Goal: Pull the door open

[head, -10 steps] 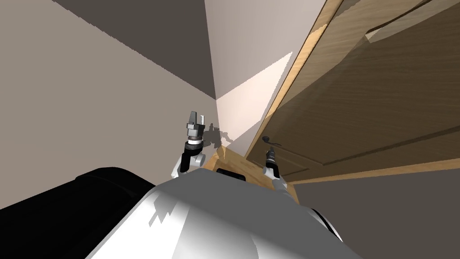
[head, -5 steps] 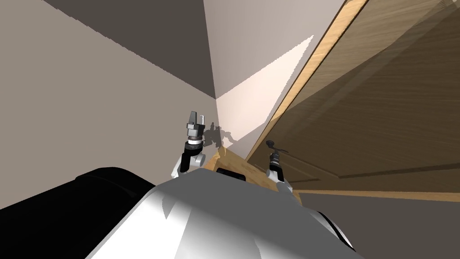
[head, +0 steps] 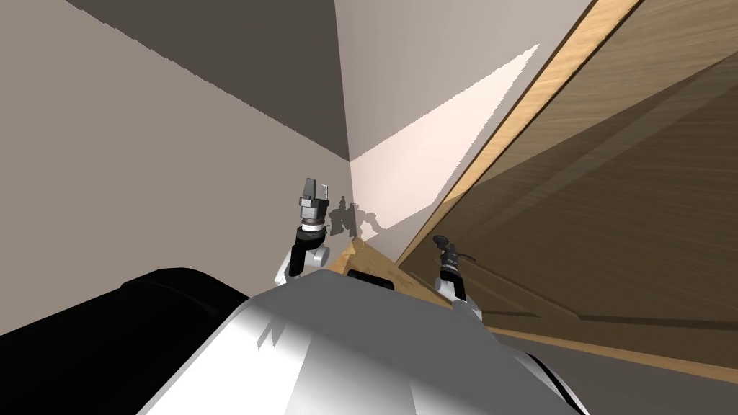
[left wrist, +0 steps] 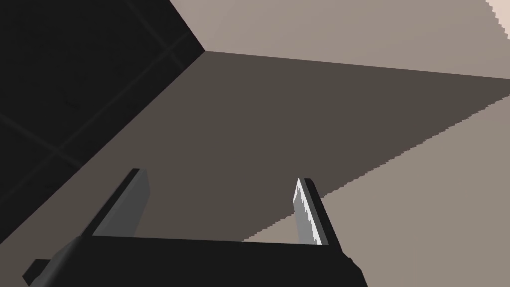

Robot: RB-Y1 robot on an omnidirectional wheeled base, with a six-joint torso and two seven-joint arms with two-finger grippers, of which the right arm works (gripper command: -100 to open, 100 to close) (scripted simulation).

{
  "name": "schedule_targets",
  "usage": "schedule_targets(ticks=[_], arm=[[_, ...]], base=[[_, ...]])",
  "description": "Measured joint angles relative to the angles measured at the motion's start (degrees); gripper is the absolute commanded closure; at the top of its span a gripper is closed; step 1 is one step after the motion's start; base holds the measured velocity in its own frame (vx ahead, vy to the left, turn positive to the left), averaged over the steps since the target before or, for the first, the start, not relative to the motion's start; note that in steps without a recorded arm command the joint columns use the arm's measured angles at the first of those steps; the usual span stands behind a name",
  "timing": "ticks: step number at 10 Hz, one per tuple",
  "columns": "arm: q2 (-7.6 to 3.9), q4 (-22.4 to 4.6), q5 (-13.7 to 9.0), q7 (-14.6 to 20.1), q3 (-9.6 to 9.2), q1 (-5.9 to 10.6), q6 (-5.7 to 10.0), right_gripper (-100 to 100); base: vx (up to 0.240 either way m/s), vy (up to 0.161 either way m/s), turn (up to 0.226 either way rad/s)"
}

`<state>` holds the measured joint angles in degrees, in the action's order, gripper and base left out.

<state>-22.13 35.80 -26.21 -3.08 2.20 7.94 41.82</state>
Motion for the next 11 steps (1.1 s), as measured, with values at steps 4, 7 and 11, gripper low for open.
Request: schedule_targets(ticks=[4, 7, 11], arm=[[0.02, 0.0, 0.0, 0.1, 0.02, 0.05, -0.03, 100], [0.11, -0.1, 0.0, 0.1, -0.06, -0.05, -0.11, 100], [-0.84, 0.7, 1.0, 2.0, -1.57, -0.57, 0.01, 100]], base=[[-0.021, 0.0, -0.002], [-0.041, -0.011, 0.03], [-0.199, -0.037, 0.109]])
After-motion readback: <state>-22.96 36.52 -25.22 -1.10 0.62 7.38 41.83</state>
